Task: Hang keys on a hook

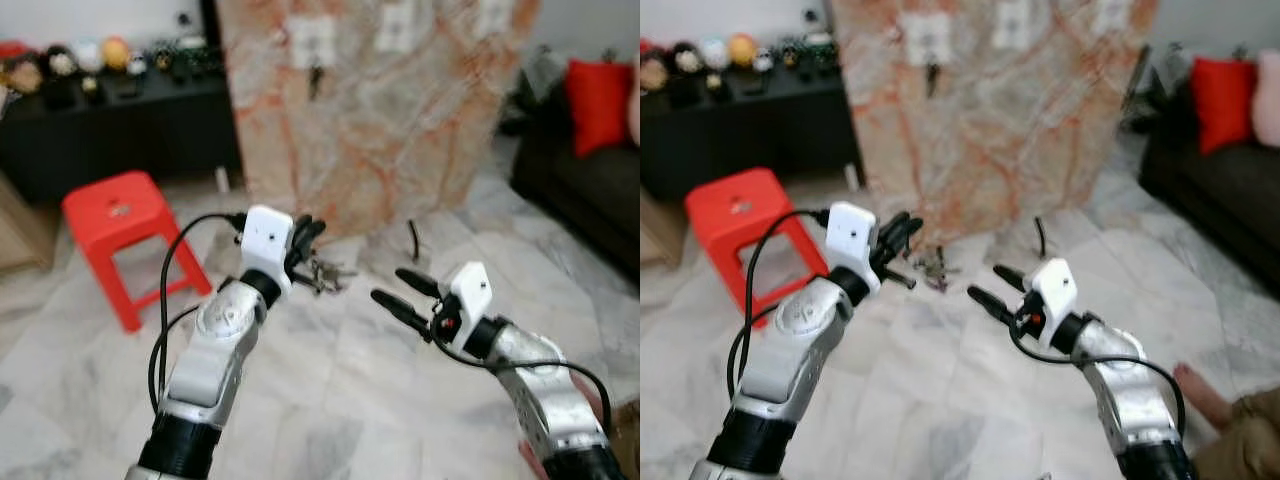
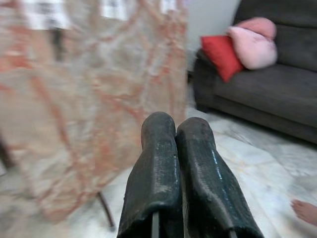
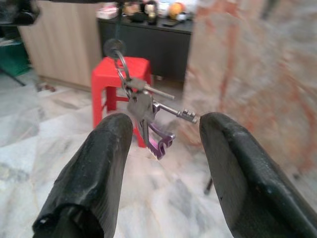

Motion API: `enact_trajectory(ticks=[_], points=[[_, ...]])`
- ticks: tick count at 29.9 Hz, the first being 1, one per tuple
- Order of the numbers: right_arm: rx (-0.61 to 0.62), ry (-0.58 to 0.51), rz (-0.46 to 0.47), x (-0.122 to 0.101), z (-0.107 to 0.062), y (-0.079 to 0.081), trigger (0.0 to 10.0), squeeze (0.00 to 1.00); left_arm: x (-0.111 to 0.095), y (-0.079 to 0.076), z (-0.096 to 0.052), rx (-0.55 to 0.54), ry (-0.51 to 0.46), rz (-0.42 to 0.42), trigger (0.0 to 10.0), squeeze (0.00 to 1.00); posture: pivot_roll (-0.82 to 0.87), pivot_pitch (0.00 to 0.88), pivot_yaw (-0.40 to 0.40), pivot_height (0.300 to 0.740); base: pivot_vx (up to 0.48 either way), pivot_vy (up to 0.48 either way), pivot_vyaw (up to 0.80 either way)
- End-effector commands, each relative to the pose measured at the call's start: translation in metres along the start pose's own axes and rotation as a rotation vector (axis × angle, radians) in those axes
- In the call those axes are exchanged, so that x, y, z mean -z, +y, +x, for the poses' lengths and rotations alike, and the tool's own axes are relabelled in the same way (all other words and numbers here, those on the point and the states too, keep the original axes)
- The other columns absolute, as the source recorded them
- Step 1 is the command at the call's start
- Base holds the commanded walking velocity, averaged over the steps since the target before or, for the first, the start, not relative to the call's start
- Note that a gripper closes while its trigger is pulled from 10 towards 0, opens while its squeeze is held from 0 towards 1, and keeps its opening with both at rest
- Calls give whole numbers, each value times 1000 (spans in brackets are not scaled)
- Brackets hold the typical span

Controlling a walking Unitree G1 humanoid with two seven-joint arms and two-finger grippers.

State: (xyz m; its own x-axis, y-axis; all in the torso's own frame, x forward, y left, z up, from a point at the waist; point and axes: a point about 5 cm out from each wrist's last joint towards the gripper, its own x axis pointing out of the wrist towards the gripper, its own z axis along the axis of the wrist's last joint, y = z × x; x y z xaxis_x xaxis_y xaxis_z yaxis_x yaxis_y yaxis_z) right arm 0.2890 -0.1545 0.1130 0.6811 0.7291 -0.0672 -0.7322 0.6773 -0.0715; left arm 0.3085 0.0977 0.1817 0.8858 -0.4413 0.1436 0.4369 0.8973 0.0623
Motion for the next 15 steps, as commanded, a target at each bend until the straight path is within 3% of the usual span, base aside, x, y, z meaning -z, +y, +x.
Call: enact_trajectory(ticks=[1, 15], points=[[-7, -3, -31, -6, 0, 1, 10000, 0, -6, -5, 1, 26, -18, -8, 10000, 0, -159, 59, 0, 740, 0, 0, -744], [-56, -21, -92, -21, 8, 11, 10000, 0, -8, -6, 2, 39, -24, -7, 10000, 0, -160, 66, 8, 740, 0, 0, -37]])
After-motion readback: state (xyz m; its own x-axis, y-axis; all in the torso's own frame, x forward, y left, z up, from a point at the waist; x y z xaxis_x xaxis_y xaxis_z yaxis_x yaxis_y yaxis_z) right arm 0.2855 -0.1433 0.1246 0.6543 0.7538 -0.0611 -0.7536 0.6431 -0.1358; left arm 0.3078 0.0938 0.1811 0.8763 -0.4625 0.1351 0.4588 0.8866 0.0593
